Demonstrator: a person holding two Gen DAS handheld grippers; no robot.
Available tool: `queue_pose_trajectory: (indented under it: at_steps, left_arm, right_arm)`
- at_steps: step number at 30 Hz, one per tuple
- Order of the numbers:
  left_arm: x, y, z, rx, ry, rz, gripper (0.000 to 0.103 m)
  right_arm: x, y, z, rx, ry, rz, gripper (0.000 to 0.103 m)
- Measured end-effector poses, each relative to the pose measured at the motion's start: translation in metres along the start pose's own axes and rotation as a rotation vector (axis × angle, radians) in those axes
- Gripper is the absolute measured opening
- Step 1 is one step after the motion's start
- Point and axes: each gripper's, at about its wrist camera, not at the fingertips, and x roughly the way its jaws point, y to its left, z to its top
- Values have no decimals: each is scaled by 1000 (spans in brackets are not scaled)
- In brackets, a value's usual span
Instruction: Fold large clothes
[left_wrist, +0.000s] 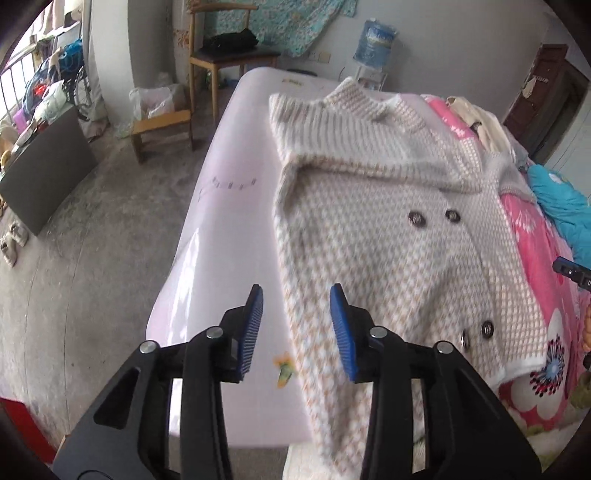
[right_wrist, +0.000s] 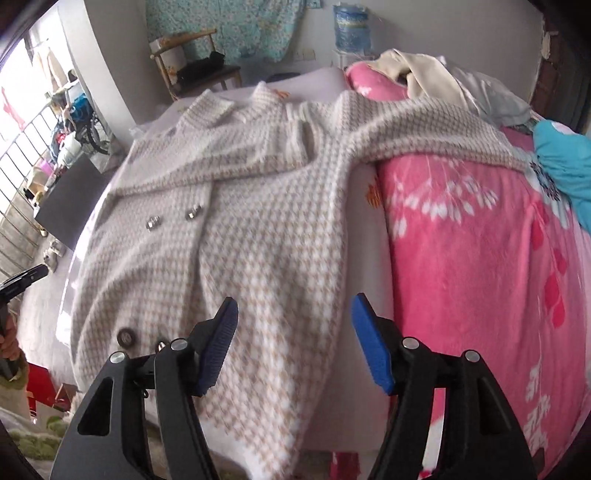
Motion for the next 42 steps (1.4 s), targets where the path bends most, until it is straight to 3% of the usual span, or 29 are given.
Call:
queue_pose_trajectory:
  at_steps: [5,7,8,12,15,17,20,23,27,30,33,37,42]
  left_arm:
    - [64,-33,84,47,-67,-27,38]
    - [97,-46,113,59,-59,-11,38]
    - [113,-51,126,56,-56,16,38]
    - [168,-68,155,89,-39,105,38]
    - [198,-59,158,43,11,173,38]
    - [207,-50,154,6,33,153,38]
    - [202,-52,151,30,14,145,38]
    - [195,-53,153,36,-8,105,49]
    - [210,-54,151,43,34,114,60]
    - [213,-62,148,89,20,131,68]
    - [214,-64,147,93,13,136,73]
    - [216,-66,147,86,12,140,74]
    - [217,-67,149,69,17,142,75]
  right_arm:
    - [46,6,69,44,-62,130,66]
    - [76,8,101,70,-44,172,60]
    - [92,10,117,69,-34,190,51]
    - [158,23,167,22,18,169,34]
    - [202,18,186,5,58,92,34]
    - [226,4,190,8,95,29,26]
    - [219,-9,192,52,90,92,27]
    - [197,-25,190,106,58,120,45]
    - [162,-70,183,220,0,139,56]
    - [137,-121,177,330,-52,81,61]
    - [118,-195,166,529,-96,44,61]
    - [110,-284,150,797,-149,12,61]
    - [118,-355,142,998,-206,-23,61]
